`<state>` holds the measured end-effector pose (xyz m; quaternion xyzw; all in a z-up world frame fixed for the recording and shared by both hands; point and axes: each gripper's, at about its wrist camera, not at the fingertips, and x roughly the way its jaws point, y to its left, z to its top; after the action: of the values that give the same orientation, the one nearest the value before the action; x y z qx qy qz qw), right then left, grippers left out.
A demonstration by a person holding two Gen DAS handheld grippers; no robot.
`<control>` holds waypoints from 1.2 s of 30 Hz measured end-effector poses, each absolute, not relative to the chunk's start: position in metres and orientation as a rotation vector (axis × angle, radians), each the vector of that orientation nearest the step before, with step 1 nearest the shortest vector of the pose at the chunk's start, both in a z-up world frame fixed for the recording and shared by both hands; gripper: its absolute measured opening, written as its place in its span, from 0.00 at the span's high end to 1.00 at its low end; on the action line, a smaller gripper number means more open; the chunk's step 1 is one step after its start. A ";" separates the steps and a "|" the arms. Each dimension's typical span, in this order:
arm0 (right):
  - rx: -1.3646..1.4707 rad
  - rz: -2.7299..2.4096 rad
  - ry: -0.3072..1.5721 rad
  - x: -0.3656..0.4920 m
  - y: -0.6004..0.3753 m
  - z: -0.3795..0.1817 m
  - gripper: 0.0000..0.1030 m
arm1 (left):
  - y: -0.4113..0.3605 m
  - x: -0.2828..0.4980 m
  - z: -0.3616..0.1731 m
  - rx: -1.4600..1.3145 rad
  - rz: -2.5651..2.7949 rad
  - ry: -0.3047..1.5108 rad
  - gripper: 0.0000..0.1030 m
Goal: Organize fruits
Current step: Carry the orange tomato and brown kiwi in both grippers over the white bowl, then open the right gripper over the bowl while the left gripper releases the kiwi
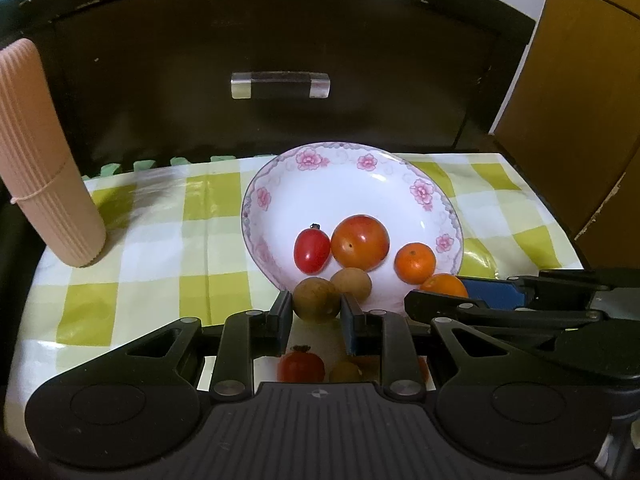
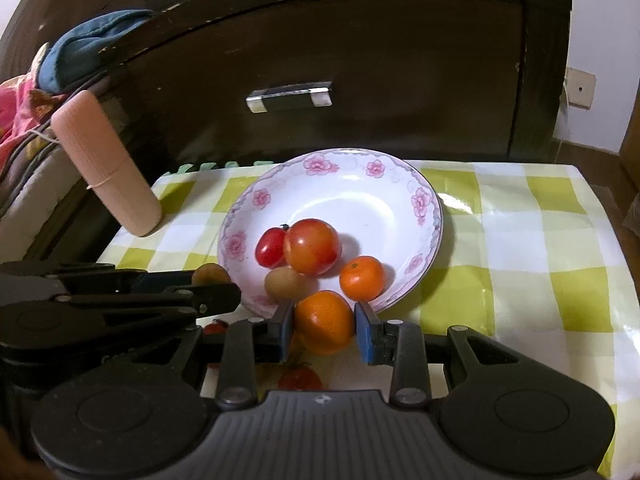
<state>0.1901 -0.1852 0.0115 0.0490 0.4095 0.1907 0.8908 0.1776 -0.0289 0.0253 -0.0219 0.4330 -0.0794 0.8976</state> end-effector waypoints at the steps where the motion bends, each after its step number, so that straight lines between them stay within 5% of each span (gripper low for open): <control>1: 0.104 0.393 0.852 0.192 -0.186 0.010 0.69 | -0.028 0.179 0.024 -0.051 -0.164 0.896 0.69; 20: 0.083 0.388 0.794 0.215 -0.181 0.005 0.68 | -0.023 0.201 0.019 -0.084 -0.138 0.889 0.68; 36: 0.119 0.339 0.752 0.224 -0.192 0.016 0.68 | -0.025 0.200 0.030 -0.096 -0.130 0.838 0.49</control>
<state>0.2240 -0.1924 0.0155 0.0577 0.3650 0.1649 0.9145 0.2003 -0.0249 0.0304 -0.0468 0.4062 -0.0632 0.9104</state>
